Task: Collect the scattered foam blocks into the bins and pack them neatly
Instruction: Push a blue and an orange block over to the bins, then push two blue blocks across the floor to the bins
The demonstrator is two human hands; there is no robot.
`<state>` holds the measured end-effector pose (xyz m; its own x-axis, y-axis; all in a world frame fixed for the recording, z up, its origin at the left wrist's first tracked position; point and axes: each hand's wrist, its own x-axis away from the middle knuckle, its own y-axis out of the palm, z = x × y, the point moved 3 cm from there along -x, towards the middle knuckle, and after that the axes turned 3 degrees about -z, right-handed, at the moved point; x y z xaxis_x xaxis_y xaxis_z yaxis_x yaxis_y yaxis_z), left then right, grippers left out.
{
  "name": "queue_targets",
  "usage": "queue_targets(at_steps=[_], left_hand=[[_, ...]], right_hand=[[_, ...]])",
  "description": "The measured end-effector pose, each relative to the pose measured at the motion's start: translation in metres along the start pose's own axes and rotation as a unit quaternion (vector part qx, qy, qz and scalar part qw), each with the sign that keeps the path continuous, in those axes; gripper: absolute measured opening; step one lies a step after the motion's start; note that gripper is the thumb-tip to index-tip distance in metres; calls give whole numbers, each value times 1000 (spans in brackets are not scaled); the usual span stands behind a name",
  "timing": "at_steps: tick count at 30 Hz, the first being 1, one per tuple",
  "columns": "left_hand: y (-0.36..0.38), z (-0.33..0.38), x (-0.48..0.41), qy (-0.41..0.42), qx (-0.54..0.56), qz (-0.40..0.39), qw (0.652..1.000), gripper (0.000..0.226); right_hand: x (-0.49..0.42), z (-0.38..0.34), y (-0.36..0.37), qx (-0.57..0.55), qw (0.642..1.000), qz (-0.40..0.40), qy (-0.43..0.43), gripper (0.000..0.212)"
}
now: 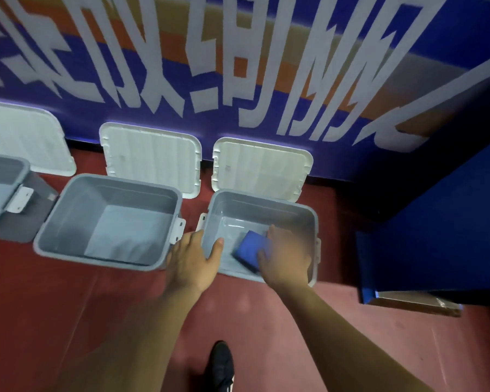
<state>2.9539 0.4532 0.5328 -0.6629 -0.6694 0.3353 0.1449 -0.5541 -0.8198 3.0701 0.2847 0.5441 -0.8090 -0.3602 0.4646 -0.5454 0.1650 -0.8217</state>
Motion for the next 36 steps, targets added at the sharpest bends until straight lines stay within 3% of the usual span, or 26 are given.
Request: queue_targets(at_steps=[5, 9, 12, 17, 25, 32, 36], left_hand=[[7, -90, 67, -13, -11, 37, 999, 80], [17, -191, 152, -81, 2, 77, 994, 83], [28, -280, 241, -142, 15, 104, 984, 76], [35, -414, 407, -290, 15, 114, 950, 91], [54, -569, 656, -493, 84, 237, 833, 85], [104, -622, 824, -641, 159, 262, 703, 86], [129, -635, 863, -694, 201, 273, 636, 75]], right_hand=[[54, -39, 76, 42, 994, -38, -91, 68], [121, -73, 163, 78, 978, -81, -177, 71], [196, -95, 237, 116, 957, -129, -233, 73], [337, -126, 358, 197, 894, -196, -351, 72], [567, -182, 518, 296, 748, -244, -542, 71], [736, -175, 615, 324, 619, -273, -661, 72], [783, -166, 653, 333, 571, -289, -693, 74]])
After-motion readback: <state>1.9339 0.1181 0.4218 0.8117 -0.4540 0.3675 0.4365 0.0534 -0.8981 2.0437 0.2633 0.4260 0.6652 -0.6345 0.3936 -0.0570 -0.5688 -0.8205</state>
